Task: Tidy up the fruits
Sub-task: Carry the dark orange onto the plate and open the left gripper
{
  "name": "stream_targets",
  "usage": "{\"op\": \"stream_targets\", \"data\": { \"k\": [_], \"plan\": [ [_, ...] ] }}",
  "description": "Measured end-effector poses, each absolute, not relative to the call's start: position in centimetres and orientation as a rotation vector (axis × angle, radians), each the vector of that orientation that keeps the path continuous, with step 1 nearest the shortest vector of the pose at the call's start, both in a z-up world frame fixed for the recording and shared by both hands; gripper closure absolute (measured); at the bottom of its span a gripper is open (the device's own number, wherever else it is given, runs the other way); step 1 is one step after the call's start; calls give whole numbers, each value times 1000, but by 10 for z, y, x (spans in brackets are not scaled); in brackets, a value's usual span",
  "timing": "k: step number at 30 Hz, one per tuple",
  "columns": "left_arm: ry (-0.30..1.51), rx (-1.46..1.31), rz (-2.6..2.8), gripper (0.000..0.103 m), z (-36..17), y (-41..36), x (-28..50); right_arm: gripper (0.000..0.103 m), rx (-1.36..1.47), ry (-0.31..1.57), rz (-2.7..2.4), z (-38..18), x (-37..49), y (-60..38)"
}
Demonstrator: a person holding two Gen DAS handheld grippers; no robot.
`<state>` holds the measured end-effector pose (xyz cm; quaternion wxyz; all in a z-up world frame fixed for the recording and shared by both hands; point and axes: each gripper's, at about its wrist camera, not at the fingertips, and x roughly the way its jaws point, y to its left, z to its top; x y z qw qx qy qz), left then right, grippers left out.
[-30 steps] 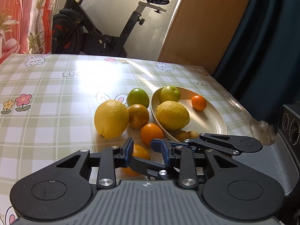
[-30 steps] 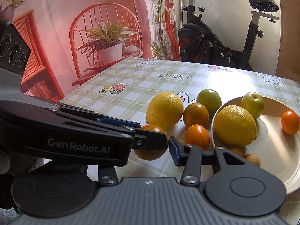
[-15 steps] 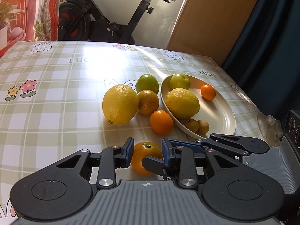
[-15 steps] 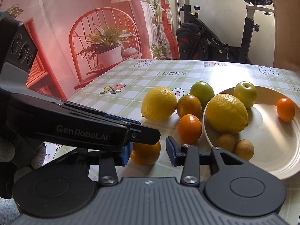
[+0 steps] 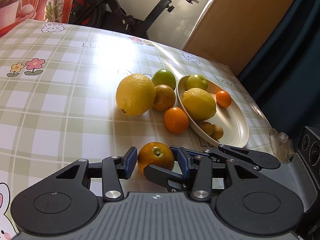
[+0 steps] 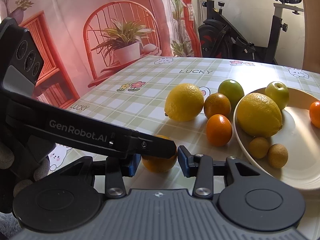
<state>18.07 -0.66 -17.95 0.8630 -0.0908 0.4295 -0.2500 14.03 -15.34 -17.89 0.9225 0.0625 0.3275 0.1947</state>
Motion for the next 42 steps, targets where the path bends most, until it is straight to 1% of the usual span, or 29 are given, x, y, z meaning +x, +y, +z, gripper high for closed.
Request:
{"op": "stream_targets", "data": {
  "k": [4,8,12,19,24,30,37,42],
  "plan": [
    [909,-235,-512,59,-186,-4,179,58,128,684,403,-181,141,-151],
    [899,-252,-498,59,-187,-4,174,58,131,704,399,-186,143,-149],
    [858,-235,-500,59,-176,-9,171,58,136,699,400,-185,142,-150],
    [770,-169,-541,60,-139,-36,174,58,161,590,364,-161,134,-164],
    [740,-128,-596,59,-124,-64,187,58,186,526,311,-143,131,-186],
    [771,-77,-685,59,-129,-117,215,58,232,500,213,-137,134,-223],
    [810,0,-761,59,-146,-174,240,58,309,501,88,-146,137,-277],
    [849,49,-742,59,-162,-196,253,58,334,518,60,-160,146,-306]
  ]
}}
